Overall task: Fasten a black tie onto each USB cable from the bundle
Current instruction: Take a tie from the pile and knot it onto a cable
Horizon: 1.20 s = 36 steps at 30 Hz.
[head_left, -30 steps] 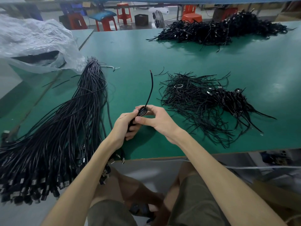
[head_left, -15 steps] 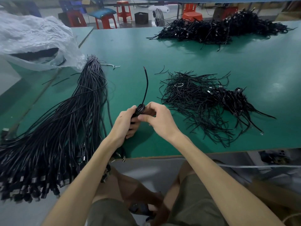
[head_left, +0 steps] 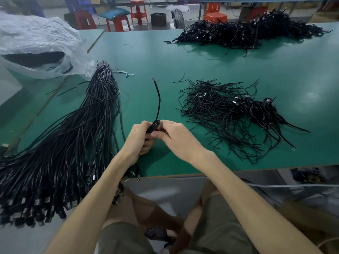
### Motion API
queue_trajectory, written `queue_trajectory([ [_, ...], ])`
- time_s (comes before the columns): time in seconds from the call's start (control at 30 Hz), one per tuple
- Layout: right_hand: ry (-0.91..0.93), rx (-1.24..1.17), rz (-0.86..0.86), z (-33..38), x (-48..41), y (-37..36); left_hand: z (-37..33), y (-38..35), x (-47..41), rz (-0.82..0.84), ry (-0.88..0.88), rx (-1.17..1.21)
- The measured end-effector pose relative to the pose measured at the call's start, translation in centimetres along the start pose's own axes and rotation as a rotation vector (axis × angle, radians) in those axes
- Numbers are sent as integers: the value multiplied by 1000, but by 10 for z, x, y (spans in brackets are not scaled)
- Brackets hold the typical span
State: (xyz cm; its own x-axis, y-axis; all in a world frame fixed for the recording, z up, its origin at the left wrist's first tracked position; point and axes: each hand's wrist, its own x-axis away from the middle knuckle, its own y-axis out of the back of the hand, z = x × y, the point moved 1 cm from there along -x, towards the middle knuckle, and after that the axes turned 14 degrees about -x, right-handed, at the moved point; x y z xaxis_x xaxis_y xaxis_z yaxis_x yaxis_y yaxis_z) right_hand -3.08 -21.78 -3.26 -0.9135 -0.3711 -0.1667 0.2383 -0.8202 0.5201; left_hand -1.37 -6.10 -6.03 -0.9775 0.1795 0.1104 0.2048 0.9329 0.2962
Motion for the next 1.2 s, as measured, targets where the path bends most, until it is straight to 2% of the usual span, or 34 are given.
queue_trajectory([
  [0.4,159,-145,-88,4,8,-6,-1,1,3,-56,83,71],
  [0.7,165,-110,-199,7,5,-25,-3,4,4,-91,101,203],
  [1.03,55,-202,-207,9,12,2,1,3,-1,-47,-64,129],
  [1.2,12,-274,-209,10,21,24,-1,8,4,35,-172,93],
])
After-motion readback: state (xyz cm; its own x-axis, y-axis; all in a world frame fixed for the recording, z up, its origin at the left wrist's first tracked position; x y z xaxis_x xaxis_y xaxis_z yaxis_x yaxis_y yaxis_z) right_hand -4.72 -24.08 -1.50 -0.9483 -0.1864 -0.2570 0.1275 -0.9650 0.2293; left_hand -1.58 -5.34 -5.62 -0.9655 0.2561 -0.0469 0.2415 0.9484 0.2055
